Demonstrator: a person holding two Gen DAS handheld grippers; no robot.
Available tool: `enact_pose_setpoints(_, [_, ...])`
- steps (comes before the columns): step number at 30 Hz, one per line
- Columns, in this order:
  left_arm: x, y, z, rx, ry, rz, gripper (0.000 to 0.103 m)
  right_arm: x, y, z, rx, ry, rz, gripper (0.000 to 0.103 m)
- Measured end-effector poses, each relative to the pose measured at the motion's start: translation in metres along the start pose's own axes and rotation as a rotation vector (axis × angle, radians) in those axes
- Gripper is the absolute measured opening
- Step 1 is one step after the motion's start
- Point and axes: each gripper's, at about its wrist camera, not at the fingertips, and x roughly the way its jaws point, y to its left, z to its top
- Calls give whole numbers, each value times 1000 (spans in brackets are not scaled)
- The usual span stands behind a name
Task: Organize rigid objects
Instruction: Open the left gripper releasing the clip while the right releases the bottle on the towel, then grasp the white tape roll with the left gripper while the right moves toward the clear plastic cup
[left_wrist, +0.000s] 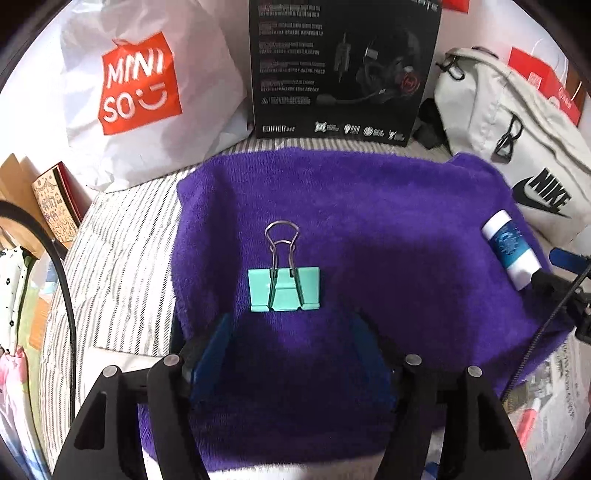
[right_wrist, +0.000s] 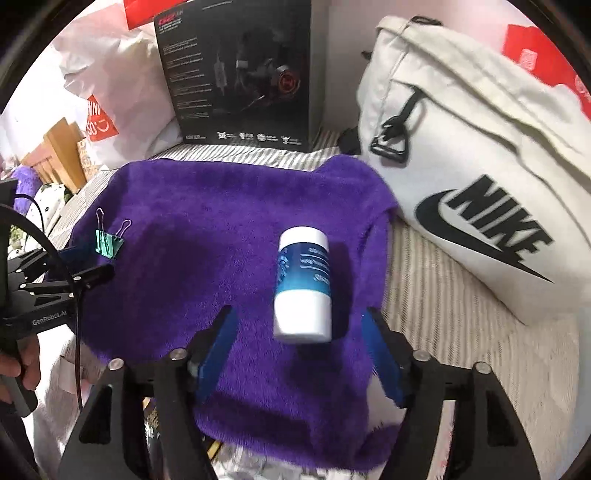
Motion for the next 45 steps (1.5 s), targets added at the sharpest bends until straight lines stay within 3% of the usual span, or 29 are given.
enact_pose_setpoints(8, [-55, 2, -11, -4, -79, -23, 68, -43, -7, -23, 50, -22, -35, 72])
enact_pose_setpoints(16, [-87, 3, -44, -35, -97, -34, 68, -67, -2, -62, 91, -17, -23, 72])
enact_pose_setpoints(33, [-74, 5, -104, -60, -32, -45, 68, -74, 10, -133, 142, 14, -2, 72])
enact_pose_setpoints(37, [-70, 4, -105, -64, -41, -76, 70, -70, 10, -144, 163, 19, 14, 72])
enact_pose_setpoints(45, [-60, -10, -98, -20, -16, -66, 70, -69, 8, -151, 189, 22, 26, 72])
